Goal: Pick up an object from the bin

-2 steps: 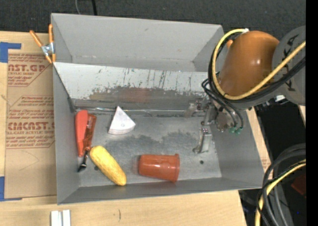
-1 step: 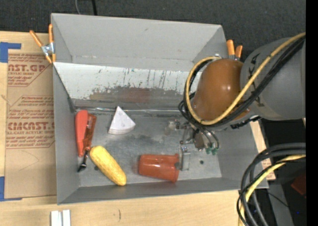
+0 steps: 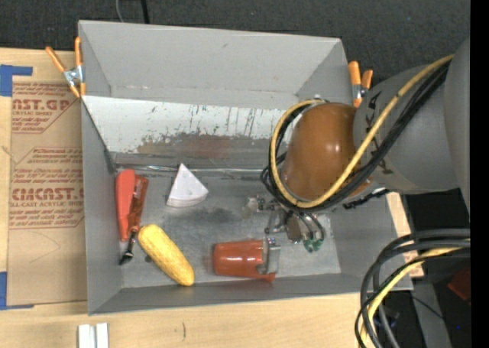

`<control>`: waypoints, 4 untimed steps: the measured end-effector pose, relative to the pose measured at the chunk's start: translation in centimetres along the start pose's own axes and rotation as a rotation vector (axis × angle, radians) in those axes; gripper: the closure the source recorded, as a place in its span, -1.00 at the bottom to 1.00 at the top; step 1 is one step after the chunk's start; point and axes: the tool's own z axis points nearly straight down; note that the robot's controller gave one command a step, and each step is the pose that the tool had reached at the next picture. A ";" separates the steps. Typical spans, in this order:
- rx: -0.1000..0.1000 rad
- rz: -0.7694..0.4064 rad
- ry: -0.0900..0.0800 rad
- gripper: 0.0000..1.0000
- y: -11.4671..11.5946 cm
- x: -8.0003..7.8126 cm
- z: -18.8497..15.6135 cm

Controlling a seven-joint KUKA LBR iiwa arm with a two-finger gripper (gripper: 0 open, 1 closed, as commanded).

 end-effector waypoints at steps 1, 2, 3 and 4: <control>0.002 -0.055 -0.007 -1.00 0.5 0.2 -0.2; 0.000 -0.076 -0.016 -1.00 2.1 0.5 6.1; 0.000 0.014 -0.007 1.00 2.3 0.7 6.0; 0.000 0.014 -0.007 1.00 2.3 0.7 6.0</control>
Offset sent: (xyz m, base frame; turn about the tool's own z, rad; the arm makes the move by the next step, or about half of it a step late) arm -0.0111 0.0205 -0.0596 -0.0782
